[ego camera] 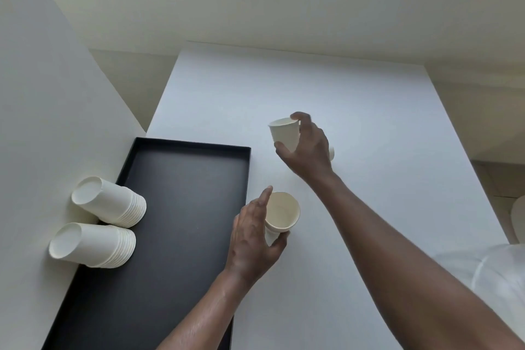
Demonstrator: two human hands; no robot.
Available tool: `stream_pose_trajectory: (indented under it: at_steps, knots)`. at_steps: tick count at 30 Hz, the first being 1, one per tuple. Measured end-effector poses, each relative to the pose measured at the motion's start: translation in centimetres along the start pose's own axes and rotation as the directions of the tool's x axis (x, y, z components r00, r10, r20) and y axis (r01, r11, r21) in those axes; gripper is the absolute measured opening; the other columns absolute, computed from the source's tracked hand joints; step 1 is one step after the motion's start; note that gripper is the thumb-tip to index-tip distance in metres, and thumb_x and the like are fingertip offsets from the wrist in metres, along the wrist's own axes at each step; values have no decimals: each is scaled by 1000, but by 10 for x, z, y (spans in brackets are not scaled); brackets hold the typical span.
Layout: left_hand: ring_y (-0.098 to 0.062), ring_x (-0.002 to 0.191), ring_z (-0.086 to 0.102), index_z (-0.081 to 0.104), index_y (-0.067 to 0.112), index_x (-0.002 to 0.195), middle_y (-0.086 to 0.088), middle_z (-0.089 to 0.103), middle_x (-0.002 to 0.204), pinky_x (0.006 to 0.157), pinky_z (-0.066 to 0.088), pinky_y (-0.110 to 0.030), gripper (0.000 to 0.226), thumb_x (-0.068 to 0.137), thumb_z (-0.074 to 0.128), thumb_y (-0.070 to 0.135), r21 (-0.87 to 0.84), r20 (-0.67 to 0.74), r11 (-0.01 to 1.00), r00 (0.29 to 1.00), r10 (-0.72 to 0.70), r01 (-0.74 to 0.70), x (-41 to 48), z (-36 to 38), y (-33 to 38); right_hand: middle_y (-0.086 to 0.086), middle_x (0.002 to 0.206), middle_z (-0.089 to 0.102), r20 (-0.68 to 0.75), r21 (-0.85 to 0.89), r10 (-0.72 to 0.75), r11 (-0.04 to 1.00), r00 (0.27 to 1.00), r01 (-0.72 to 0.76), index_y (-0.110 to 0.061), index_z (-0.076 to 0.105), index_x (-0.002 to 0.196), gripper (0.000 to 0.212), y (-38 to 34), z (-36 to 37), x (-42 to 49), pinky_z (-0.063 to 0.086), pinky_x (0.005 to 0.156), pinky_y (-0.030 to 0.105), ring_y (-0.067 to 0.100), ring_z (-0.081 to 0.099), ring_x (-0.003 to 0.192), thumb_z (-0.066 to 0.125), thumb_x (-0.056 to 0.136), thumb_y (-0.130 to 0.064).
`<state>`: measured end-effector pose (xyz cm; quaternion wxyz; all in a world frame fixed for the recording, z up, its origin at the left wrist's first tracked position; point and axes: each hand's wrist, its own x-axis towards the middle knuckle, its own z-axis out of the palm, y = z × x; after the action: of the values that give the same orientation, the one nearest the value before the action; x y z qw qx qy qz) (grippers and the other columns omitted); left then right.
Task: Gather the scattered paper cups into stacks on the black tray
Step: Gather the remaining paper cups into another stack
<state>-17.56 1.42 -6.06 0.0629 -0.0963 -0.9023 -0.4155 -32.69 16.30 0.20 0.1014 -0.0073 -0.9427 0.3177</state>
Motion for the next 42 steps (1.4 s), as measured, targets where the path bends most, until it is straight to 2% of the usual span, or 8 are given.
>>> stream_pose_trajectory:
  at_steps: [7,14,20,27,32,36,40,42]
  knots:
    - [-20,123,56,31,17,153,0,55,145,104,44,-36,90,77,77,34,-14,-34,1000,999,-10,9,4,0,1,-10,136,54,-165,423,-134,885,977,192,-20,44,137,69,-14,-33,-108,48,102,29,16,57,126,80,80,-31]
    - [-11,135,49,34,19,153,6,48,154,110,43,-35,85,80,69,44,-99,-37,993,997,-71,67,5,4,0,-1,141,56,-33,132,-266,954,964,268,-15,59,130,57,12,-7,-155,43,107,48,20,49,136,77,78,-30]
    - [-11,136,47,32,24,154,8,48,151,109,43,-34,88,80,77,36,-100,6,991,996,-89,89,2,6,-3,4,168,20,187,96,-235,971,954,220,-27,61,132,61,16,-18,-166,28,121,47,22,17,157,71,82,-60]
    - [-9,124,52,50,11,141,15,50,135,106,30,-5,71,80,79,30,-107,-10,993,998,-56,54,4,5,-2,10,152,49,-117,97,-213,970,970,224,-9,54,138,53,23,-40,-107,37,117,43,27,43,144,67,92,-32]
    - [-9,119,53,51,12,140,14,52,131,99,32,-2,71,78,82,23,-124,3,988,996,-89,89,4,6,-2,7,169,19,240,-411,-48,900,970,146,-27,23,161,83,54,-28,-11,22,123,50,35,17,155,67,90,-26]
    - [-8,119,53,51,13,140,13,54,131,98,35,-6,70,77,79,25,-132,6,986,995,-101,101,4,7,-4,9,162,27,476,-579,-3,752,879,316,-32,33,154,61,78,-6,13,32,111,47,36,29,147,53,98,-17]
    - [-10,119,54,50,14,141,9,56,132,98,38,-12,71,78,81,23,-132,19,985,994,-107,109,3,7,-5,8,131,54,272,-550,51,828,961,112,-24,54,129,37,79,-15,3,40,93,41,35,57,115,64,94,-31]
    - [-11,120,53,49,14,141,8,56,133,99,39,-13,72,78,82,21,-138,25,983,993,-116,118,3,7,-5,4,126,61,138,-225,95,972,986,-62,-25,55,129,47,67,-28,-12,49,91,39,29,62,109,73,89,-40]
